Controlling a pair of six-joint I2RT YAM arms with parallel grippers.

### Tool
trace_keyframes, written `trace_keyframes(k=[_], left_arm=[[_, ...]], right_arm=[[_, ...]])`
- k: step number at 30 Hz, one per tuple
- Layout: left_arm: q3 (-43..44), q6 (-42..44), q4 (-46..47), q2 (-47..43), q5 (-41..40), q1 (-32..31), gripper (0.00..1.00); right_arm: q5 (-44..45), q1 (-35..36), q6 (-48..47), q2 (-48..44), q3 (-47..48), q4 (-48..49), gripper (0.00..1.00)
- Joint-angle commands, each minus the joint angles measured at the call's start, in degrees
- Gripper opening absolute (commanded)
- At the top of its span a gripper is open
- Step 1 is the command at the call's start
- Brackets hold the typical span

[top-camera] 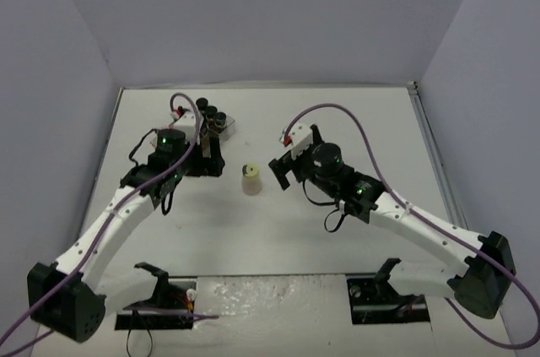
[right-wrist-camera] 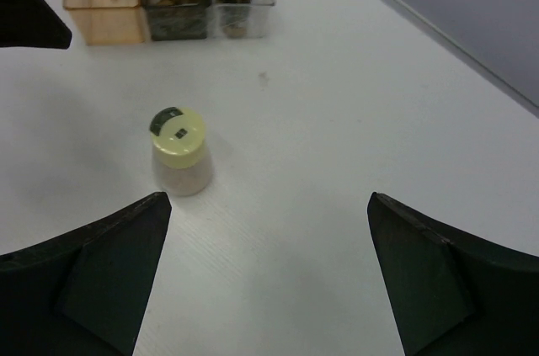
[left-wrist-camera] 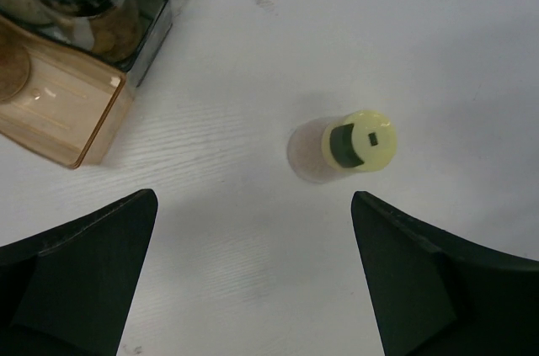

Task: Organize the condiment bottles

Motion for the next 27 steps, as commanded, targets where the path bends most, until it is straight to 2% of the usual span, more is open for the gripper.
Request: trace_keyframes(k=[1, 9, 17, 19, 23, 27], left_arm=[[8.2, -4.7, 6.1, 7.1, -6.5, -8.3, 0.97], [15.8, -6.2, 5.4, 22.3, -16.7, -17.3, 0.97], [18.4, -9.4, 1.0, 29.9, -19.1, -19.3, 0.97], [18.4, -9.7, 1.0, 30.7, -19.0, -19.6, 0.93], [18.0, -10.0, 1.0, 31.8, -18.4, -20.2, 0.8], [17.2, -10.1, 1.2, 32.0, -17.9, -20.3, 0.56]], right_arm=[[17.9, -0.2, 5.5, -12.0, -4.8, -3.5, 1.0], [26.9, -0.5, 13.2, -23.6, -11.0, -7.2, 1.0], [28.5, -0.7, 14.1, -25.5, -11.9, -7.4, 1.0], [28.7, -0.7, 14.3, -25.5, -12.0, -7.4, 1.0], [28.9, -0.7, 14.2, -25.3, -12.1, -7.4, 1.0], [28.9, -0.7, 14.3, -24.9, -12.1, -7.4, 1.0]])
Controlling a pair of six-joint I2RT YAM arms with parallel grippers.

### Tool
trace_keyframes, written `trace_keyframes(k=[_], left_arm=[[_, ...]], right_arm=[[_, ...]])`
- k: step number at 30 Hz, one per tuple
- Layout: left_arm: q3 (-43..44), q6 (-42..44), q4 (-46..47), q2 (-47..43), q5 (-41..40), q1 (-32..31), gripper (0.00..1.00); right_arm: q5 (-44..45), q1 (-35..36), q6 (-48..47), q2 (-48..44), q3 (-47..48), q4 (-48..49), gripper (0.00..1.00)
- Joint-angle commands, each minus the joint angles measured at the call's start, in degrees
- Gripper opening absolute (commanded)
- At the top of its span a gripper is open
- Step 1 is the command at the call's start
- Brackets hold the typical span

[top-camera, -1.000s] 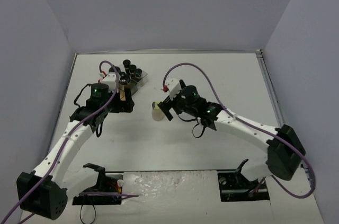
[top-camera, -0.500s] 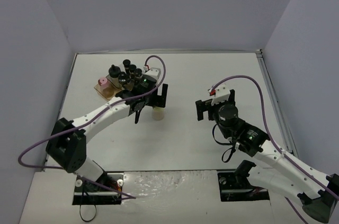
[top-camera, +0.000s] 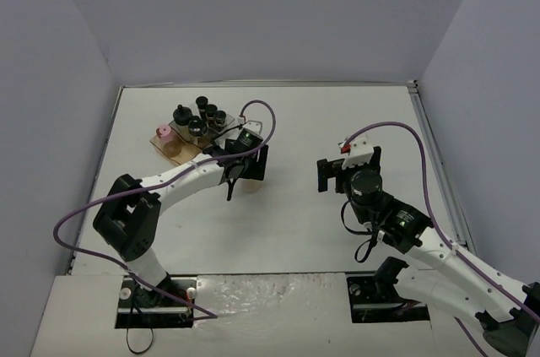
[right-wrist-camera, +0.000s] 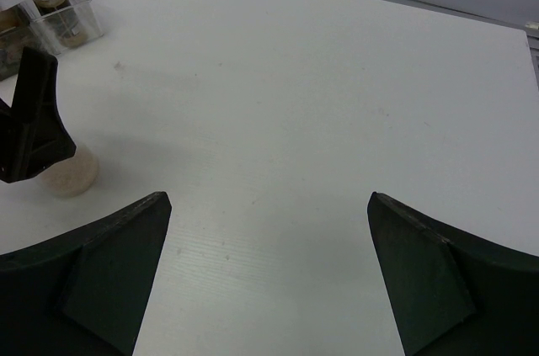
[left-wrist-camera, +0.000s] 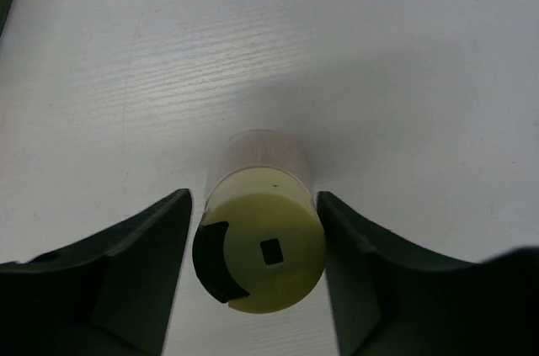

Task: Organize the condiment bottles

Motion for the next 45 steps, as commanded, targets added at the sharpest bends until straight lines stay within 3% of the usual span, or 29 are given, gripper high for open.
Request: trace_keyframes(k=[1, 6, 9, 16, 25, 41, 45], left_arm=[[2.0, -0.8, 0.5, -1.5, -0.7, -0.4, 0.5], [2.2, 0.9, -2.4, -4.6, -1.0, 1.2, 0.21], [2.5, 2.1, -4.9, -8.7, -0.8, 4.2, 0.15], [4.4, 6.4, -9.6, -16.4, -0.2, 18.1, 0.15], [7.8, 8.8, -7.2, -12.8, 4.2, 30.3, 0.15], [6.4, 9.9, 0.9, -4.4, 3.7, 32.1, 0.15], [5.1, 8.7, 1.1, -3.1, 3.8, 32.1, 0.22]], right_arm=[[2.5, -0.2, 0.9, 0.3, 0.0, 2.7, 1.0], [2.4, -0.2, 0.7, 0.4, 0.2, 2.7, 1.0], [2.3, -0.2, 0.6, 0.3, 0.3, 2.6, 1.0], [2.0, -0.2, 0.4, 1.3, 0.7, 2.7, 1.0], [2.1, -0.3, 0.3, 1.3, 0.6, 2.6, 1.0], [1.7, -0.2, 0.6, 0.2, -0.1, 2.7, 1.0], [1.8, -0.2, 0.5, 0.1, 0.0, 2.7, 1.0]])
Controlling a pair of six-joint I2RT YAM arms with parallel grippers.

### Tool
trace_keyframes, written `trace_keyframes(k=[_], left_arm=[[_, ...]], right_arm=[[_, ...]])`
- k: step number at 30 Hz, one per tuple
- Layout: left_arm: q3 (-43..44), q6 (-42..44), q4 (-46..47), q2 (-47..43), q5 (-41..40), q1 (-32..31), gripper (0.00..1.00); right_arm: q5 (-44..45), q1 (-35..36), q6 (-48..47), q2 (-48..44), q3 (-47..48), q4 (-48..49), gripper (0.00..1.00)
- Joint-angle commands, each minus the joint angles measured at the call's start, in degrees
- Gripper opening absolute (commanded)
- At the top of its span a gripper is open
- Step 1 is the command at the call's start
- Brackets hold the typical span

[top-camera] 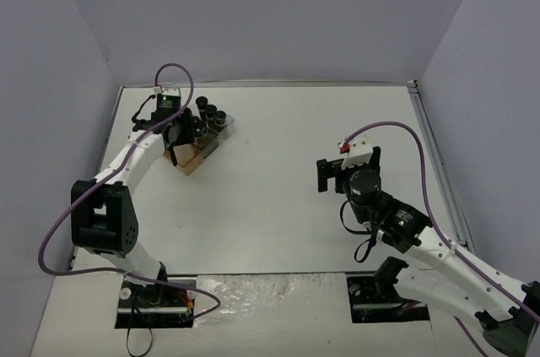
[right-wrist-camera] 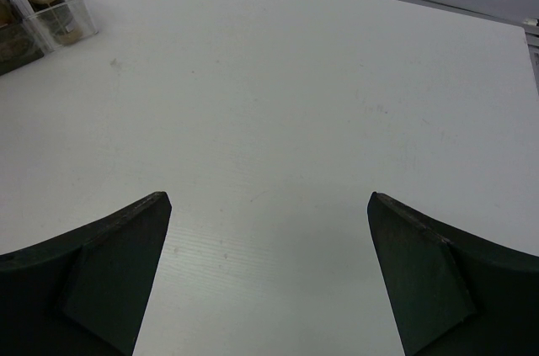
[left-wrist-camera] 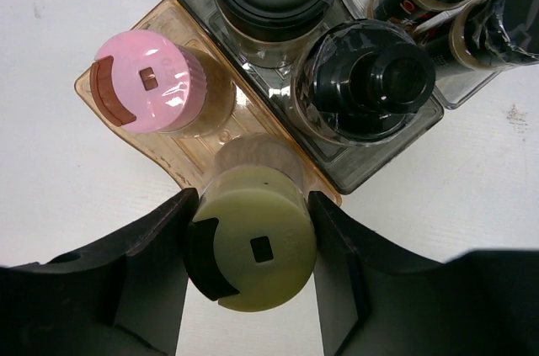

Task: Organize the condiment bottles

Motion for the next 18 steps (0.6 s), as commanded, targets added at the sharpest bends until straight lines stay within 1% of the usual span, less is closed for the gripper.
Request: trace_keyframes(k=[1, 5, 9, 13, 14, 16, 18], left_arm=[[0.2, -0.9, 3.9, 0.5, -0.1, 0.4, 0.27], [0.3, -1.7, 2.4, 1.5, -0.2, 0.4, 0.45], [0.7, -1.6, 2.3, 0.6, -0.2, 0.4, 0.6], [1.3, -1.3, 1.0, -2.3, -0.3, 0.4, 0.78], [1.4, -1.3, 0.7, -3.2, -0.3, 0.4, 0.78], [1.1, -1.1, -0.1, -6.0, -0.2, 0.4, 0.87], [0.2, -0.9, -1.1, -10.0, 0.2, 0.4, 0.93]], right_arm=[[1.4, -0.2, 0.5, -0.3, 0.0, 2.8, 1.0], [1.2, -0.2, 0.6, -0.7, 0.2, 2.8, 1.0], [0.9, -0.2, 0.5, -1.7, 0.3, 2.8, 1.0], [0.0, -0.2, 0.4, -2.4, 1.8, 2.1, 1.0], [-0.3, -0.2, 0.4, -2.4, 2.2, 1.9, 1.0], [-0.6, -0.2, 0.7, -3.0, 3.6, 1.4, 1.0], [-0.5, -0.2, 1.1, -3.6, 5.5, 0.5, 1.0]])
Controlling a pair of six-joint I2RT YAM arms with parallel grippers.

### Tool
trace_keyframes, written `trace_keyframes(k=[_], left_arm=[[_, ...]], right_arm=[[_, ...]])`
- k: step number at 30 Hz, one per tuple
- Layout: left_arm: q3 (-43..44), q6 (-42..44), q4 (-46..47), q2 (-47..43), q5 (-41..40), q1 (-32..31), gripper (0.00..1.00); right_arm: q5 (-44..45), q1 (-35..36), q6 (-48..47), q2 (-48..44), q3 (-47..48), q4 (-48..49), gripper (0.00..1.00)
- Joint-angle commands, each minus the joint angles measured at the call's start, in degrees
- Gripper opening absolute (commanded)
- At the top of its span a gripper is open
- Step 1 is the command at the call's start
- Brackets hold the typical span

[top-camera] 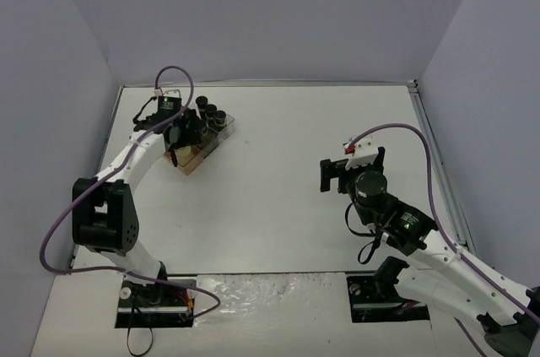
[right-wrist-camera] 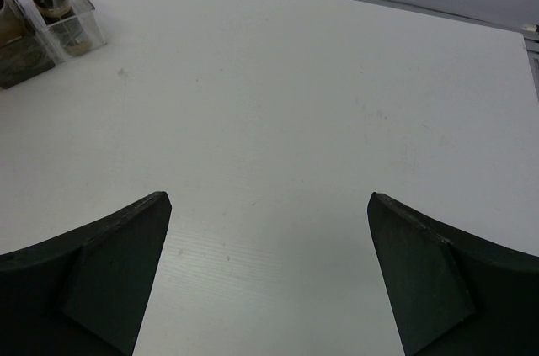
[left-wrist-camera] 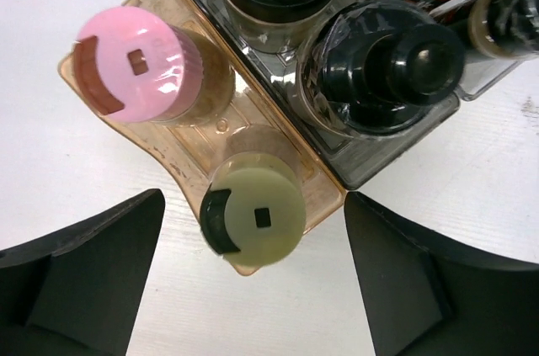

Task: Organize the condiment bottles

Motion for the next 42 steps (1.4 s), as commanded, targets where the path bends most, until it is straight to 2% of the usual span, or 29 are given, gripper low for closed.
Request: trace_keyframes(k=[1, 7, 12, 18, 30, 39, 42], left_arm=[[0.2, 0.6, -0.7, -13.2, 0.1, 0.3, 0.95], [-4.9, 4.0, -4.4, -31.5, -2.4, 0.4, 0.97], [-12.2, 4.8, -5.2, -49.1, -4.9, 0.6, 0.97], [-23.3, 4.7, -5.5, -64.0, -6.1, 0.6, 0.97], [-29.1, 6.3, -8.5, -75.0, -5.7, -2.2, 0.97], [-31.5, 4.6, -4.4, -76.0, -4.0, -2.6, 0.97], [-31.6, 4.6, -4.7, -76.1, -6.6, -2.5, 0.97]], right_arm=[[0.2, -0.2, 1.3, -1.6, 6.1, 0.8, 1.0], [2.7, -0.2, 1.8, -3.6, 10.8, -2.9, 1.0], [5.9, -0.2, 0.8, -6.6, 11.3, -3.9, 1.0], [7.6, -0.2, -0.5, -7.8, 11.4, -5.5, 1.0], [12.6, -0.2, 0.5, -9.3, 9.7, -7.2, 1.0], [13.7, -0.2, 0.4, -10.4, 9.6, -7.2, 1.0], [14.3, -0.2, 0.7, -10.5, 9.7, -7.3, 1.0]])
